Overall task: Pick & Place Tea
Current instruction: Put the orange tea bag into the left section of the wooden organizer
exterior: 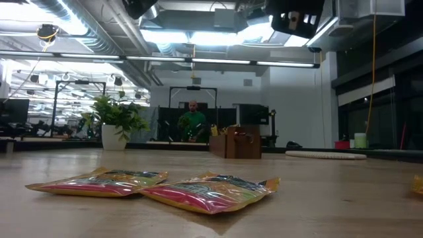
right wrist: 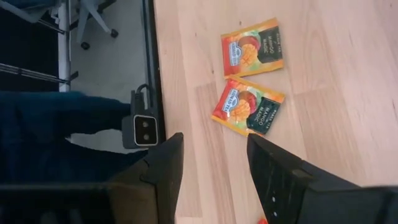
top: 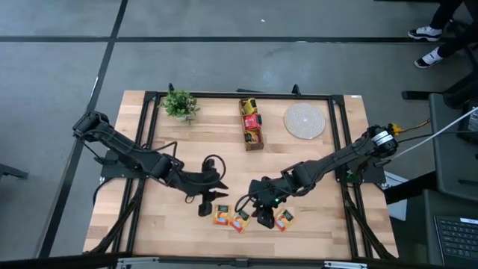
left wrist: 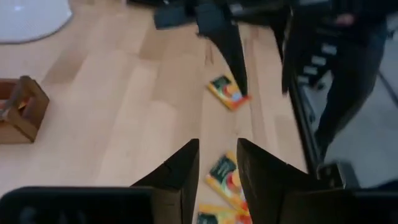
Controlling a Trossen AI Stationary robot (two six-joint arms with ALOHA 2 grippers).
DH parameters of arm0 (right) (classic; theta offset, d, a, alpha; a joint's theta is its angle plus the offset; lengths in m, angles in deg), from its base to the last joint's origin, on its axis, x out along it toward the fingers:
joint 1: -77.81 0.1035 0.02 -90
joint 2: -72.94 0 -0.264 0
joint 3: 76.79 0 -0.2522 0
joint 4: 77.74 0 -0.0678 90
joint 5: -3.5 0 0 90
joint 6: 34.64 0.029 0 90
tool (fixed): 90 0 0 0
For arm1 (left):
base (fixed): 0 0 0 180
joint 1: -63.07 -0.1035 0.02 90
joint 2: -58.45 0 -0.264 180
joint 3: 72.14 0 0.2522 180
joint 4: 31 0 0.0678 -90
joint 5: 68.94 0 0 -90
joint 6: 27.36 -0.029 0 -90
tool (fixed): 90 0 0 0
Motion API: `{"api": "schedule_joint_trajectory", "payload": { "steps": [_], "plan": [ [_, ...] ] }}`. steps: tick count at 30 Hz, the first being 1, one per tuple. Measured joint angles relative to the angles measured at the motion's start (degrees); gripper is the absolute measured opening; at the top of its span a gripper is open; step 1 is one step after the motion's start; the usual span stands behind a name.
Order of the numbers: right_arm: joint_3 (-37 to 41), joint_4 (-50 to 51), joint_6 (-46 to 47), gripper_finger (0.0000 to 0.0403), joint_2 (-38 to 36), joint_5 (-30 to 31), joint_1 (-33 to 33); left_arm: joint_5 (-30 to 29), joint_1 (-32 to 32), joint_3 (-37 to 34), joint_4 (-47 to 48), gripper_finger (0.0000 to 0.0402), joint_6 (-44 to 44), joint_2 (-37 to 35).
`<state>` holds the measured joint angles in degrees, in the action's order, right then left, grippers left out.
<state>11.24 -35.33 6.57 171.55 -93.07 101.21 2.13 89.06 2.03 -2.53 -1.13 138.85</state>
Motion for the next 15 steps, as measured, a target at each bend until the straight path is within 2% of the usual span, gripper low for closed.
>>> {"api": "schedule_joint_trajectory", "payload": {
  "steps": [2, 5, 9, 12, 15],
  "plan": [
    [0.00, -0.27, 0.57, 0.0178, 0.00, 0.83, 0.00, 0.99, 0.02, 0.00, 1.78, 0.0101, -2.45, 0.00],
    [0.00, 0.18, 3.74, 0.0178, 0.00, 5.65, 0.02, 3.32, 0.00, -0.02, 3.42, 0.0095, -6.35, 0.00],
    [0.00, 0.18, 10.59, 0.0178, 0.00, 10.65, 0.00, 9.36, -0.32, -0.02, 4.63, 0.0087, -9.62, -0.04],
    [0.00, 0.06, 15.05, 0.0178, 0.00, 11.80, 0.28, 13.96, -0.06, -0.48, 4.38, 0.0081, -11.42, -0.43],
    [0.00, 0.12, 17.51, 0.0178, 0.02, 12.99, 0.58, 14.66, 1.22, -3.55, 3.31, 0.0075, -11.84, -2.67]
  ]
}}
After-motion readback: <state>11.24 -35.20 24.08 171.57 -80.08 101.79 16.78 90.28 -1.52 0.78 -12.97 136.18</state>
